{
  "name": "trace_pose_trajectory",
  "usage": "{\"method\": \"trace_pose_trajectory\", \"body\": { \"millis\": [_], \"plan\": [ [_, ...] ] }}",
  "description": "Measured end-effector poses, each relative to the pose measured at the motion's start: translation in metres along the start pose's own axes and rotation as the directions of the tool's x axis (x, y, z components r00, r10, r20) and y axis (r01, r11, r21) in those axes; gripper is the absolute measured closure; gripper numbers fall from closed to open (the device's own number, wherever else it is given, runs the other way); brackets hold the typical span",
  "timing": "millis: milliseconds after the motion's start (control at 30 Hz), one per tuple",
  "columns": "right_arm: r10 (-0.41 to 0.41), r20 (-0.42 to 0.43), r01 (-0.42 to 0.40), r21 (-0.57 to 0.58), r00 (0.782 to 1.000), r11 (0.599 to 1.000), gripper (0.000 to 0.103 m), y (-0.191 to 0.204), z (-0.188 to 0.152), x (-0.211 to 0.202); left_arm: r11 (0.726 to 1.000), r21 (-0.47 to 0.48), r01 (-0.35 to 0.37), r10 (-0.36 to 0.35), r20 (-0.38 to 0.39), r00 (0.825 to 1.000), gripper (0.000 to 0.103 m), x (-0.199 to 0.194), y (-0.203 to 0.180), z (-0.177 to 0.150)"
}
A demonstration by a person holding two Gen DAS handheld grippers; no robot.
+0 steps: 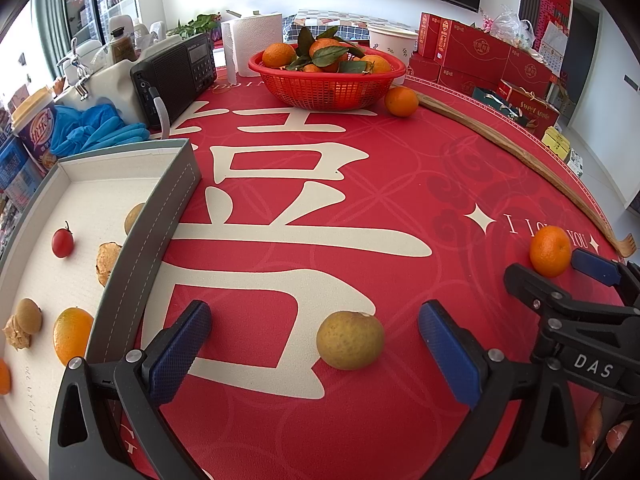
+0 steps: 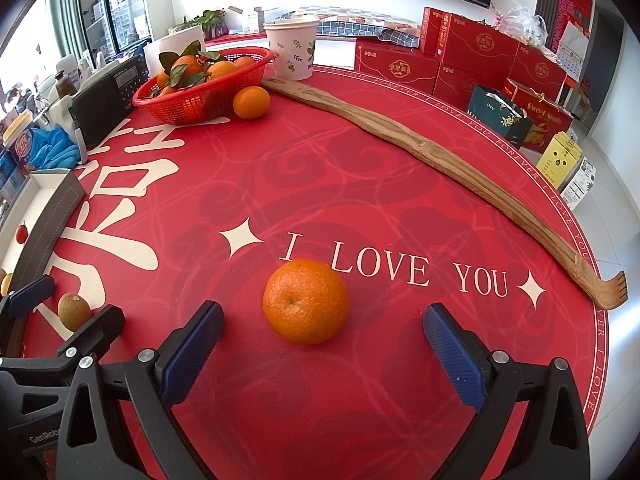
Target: Organize fruits
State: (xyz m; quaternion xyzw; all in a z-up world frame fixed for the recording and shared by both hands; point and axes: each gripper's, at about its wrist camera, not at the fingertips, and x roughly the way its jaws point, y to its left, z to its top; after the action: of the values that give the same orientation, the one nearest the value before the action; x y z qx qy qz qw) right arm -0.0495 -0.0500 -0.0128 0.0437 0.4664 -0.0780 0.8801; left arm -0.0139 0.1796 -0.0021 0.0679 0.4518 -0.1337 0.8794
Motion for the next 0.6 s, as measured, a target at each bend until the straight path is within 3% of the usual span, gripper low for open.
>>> {"method": "trace_pose_trajectory", "body": {
  "millis": [100,167,200,233,267,333,433,600],
  "plan": [
    [0.010,0.020,-0.010,-0.019,1.000,1.000,0.015,0.003,-0.001,-0.004,1.000,-0.004,-0.002,0.002,0.000,1.000,0.000,0.000,0.000,0.000],
    [0.020,0.034,-0.018,-0.035,0.999,0.999,0.038,0.007,-0.001,-0.007,1.000,-0.005,-0.004,0.004,0.004,1.000,0.003,-0.002,-0.001,-0.001],
    [0.025,0.039,-0.024,-0.039,0.999,0.999,0.045,0.007,-0.001,-0.008,1.000,0.001,-0.001,0.001,0.012,1.000,0.010,-0.004,-0.002,-0.001],
    [0.028,0.042,-0.026,-0.041,0.999,0.999,0.064,0.007,-0.001,-0.009,1.000,0.012,0.005,-0.005,0.023,1.000,0.023,-0.007,-0.005,-0.002],
    [0.044,0.039,-0.042,-0.035,0.998,0.998,0.067,0.006,0.000,-0.009,1.000,0.024,0.011,-0.012,0.031,0.999,0.031,-0.009,-0.008,-0.001],
    [0.096,0.035,-0.096,-0.009,0.995,0.995,0.067,0.001,0.000,-0.011,0.999,0.047,0.026,-0.028,0.036,0.999,0.069,-0.012,-0.013,0.000],
    [0.217,0.023,-0.218,0.063,0.976,0.974,0.067,-0.013,0.001,-0.012,0.997,0.066,0.026,-0.028,0.029,0.999,0.073,-0.013,-0.016,0.001],
    [0.250,0.055,-0.255,0.119,0.967,0.960,0.067,-0.029,0.001,-0.019,0.997,0.074,0.038,-0.041,0.037,0.998,0.073,-0.028,-0.012,-0.001]
  ]
}}
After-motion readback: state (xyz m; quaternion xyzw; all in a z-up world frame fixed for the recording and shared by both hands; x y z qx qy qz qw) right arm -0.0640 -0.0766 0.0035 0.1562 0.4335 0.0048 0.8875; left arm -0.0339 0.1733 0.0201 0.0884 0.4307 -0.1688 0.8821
